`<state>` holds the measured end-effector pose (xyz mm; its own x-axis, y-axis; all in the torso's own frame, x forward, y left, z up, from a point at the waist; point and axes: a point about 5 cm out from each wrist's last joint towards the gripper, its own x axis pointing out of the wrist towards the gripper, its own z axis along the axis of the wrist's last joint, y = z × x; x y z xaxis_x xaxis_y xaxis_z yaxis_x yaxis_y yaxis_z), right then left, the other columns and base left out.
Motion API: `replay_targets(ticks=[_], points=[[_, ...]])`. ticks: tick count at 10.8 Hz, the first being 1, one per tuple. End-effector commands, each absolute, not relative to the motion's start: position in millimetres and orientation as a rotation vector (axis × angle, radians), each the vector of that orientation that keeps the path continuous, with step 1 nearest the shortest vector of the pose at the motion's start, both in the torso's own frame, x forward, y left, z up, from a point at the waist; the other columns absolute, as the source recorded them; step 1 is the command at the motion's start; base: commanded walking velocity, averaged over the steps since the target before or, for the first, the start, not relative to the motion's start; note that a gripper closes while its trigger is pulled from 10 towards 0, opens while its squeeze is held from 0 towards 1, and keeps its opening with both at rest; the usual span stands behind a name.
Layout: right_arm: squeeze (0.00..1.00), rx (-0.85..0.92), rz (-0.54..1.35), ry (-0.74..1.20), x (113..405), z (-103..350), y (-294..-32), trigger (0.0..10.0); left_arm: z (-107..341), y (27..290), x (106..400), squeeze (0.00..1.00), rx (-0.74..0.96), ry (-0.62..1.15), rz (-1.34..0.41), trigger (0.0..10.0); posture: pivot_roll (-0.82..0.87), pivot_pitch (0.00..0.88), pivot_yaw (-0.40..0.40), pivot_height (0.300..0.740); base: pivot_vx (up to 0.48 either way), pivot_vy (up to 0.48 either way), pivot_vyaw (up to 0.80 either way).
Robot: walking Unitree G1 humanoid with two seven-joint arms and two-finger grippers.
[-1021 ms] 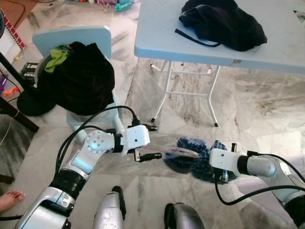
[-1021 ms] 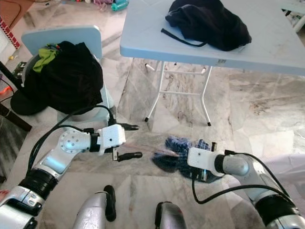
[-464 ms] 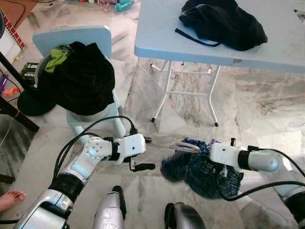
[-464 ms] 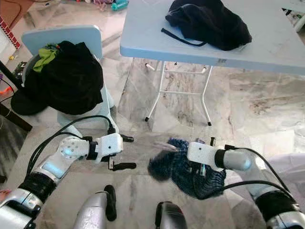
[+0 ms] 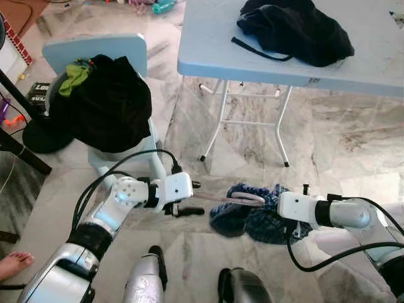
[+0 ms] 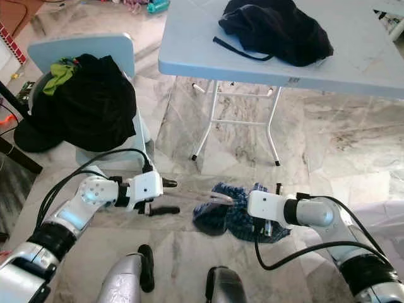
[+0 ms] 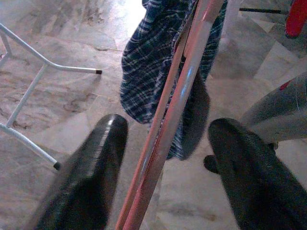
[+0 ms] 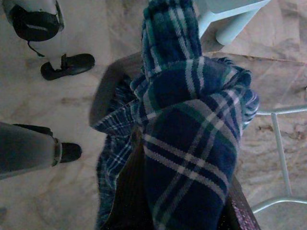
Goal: Hang hanger
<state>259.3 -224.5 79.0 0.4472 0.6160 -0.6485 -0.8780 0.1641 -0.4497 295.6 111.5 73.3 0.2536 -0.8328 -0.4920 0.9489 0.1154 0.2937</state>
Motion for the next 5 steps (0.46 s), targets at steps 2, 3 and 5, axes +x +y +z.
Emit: replay_targets(ticks=[2, 3, 5], points=[[0.0, -0.903, 1.126, 0.348, 254.6, 78.5, -223.7, 10.0, 68.5, 108.8, 292.7, 0.0, 0.631, 0.241, -1.349, 0.0, -0.07, 0.221, -0.046, 0.74, 0.0, 0.0, 0.0], [0.0, -0.899, 1.129, 0.343, 254.1, 78.5, -221.8, 10.0, 66.1, 105.8, 292.0, 0.0, 0.633, 0.246, -1.36, 0.0, -0.08, 0.222, -0.044, 0.74, 0.0, 0.0, 0.0], [0.0, -0.894, 1.136, 0.323, 253.6, 79.4, -217.5, 10.0, 64.9, 102.3, 293.3, 0.0, 0.64, 0.247, -1.365, 0.0, -0.08, 0.221, -0.043, 0.74, 0.0, 0.0, 0.0]])
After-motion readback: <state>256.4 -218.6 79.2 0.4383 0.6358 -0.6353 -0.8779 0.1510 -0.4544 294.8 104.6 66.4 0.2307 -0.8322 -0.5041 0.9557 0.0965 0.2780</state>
